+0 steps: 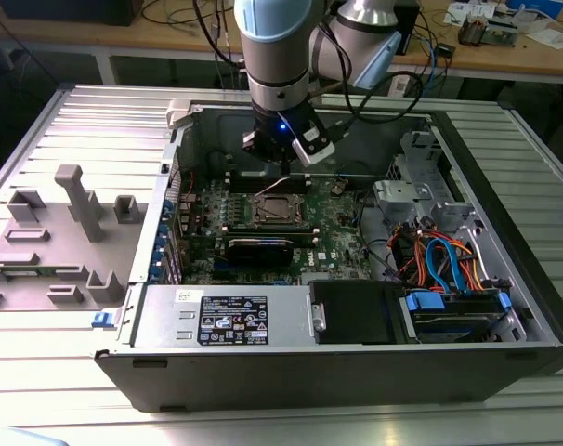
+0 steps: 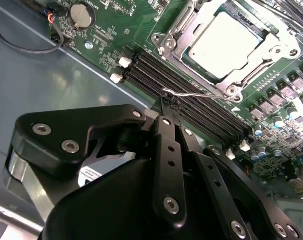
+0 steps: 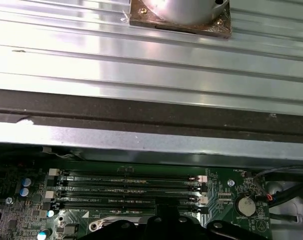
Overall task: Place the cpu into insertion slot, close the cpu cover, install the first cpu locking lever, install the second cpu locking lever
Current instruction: 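Install the first cpu locking lever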
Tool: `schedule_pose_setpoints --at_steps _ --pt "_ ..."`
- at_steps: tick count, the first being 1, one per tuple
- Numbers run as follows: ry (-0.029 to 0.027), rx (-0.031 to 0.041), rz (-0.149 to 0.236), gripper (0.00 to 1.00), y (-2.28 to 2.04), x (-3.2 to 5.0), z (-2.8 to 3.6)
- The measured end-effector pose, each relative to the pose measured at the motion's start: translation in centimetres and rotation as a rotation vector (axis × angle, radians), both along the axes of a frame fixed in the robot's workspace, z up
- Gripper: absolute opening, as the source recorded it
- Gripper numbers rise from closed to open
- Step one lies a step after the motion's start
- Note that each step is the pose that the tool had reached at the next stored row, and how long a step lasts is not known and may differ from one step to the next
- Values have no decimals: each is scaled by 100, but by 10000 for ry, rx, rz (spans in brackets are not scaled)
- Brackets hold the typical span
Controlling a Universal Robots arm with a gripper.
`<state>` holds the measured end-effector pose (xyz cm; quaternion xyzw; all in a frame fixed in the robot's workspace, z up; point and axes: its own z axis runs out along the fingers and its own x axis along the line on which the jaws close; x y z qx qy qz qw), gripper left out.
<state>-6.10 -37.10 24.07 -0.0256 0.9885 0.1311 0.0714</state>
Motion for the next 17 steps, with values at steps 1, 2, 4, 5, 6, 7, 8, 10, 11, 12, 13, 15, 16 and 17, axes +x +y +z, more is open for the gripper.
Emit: schedule_pose_setpoints --at_steps 1,2,4,5,6,7,8,10,11,12,13,15,16,17 --pt "1 -3 2 11 -4 -4 -18" --pt "-1 -3 -1 11 -7 -10 -34" --pt "-2 -4 -1 11 -14 -21 -52" --pt "-5 -3 0 11 -18 -28 -63" --pt "-6 -1 1 11 -20 -29 -72" --pt "-6 -1 -46 11 -20 -30 -80" --pt "-5 -3 -208 11 -20 -31 -88" --pt "-5 -3 -553 11 -21 -30 -108" --pt "-5 -4 -761 11 -21 -30 -120" --pt "-5 -4 -887 11 -21 -30 -127" --pt "-5 -3 -1016 11 -20 -30 -133" --pt "-5 -4 -1259 11 -20 -30 -143" --pt "-5 -3 -1446 11 -20 -30 -151" --pt "-4 -4 -1682 11 -21 -30 -161"
